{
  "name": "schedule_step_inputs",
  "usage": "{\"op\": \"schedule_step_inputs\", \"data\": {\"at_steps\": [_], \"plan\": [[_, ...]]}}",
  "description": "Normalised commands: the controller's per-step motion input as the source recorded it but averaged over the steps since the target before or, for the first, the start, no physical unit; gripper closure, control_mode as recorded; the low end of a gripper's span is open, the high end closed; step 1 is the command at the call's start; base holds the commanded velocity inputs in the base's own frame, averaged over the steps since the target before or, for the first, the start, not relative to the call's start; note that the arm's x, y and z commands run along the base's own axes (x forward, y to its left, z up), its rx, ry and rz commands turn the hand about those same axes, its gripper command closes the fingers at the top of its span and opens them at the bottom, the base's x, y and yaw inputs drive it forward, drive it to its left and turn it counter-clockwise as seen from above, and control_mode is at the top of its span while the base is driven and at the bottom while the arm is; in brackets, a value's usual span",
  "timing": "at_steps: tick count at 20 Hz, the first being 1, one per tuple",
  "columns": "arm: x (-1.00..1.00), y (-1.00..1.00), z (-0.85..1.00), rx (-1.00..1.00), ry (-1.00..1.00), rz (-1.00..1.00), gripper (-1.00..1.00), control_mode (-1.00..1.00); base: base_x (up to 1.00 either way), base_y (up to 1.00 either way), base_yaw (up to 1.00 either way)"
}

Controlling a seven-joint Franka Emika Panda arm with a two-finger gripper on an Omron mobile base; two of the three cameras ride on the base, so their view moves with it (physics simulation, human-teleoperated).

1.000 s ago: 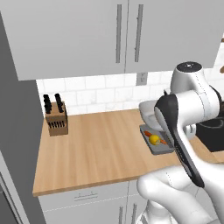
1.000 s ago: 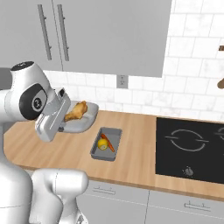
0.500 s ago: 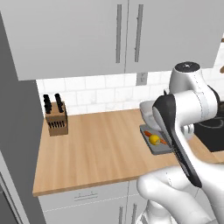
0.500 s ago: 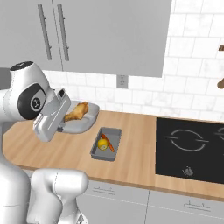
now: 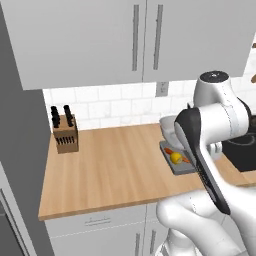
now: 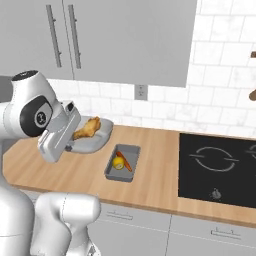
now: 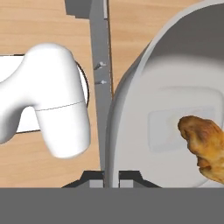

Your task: Take the meat container that has the chicken drumstick and place it on the second highest rack of the freezer. Then take the vegetable container that has the carrot and lemon and place it on the highest rack of the freezer.

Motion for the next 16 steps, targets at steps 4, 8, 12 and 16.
{"op": "schedule_step_inputs", "data": {"at_steps": [4,8,12,16], "plan": [[0.00,0.00,0.00,0.00,0.00,0.00,1.00,1.00,-0.96,-0.16,0.16],[0.00,0.00,0.00,0.00,0.00,0.00,1.00,1.00,-0.69,-0.05,0.54],[0.00,0.00,0.00,0.00,0.00,0.00,1.00,1.00,-0.24,0.00,0.86],[0.00,0.00,0.00,0.00,0.00,0.00,1.00,1.00,-0.20,0.00,0.99]]}}
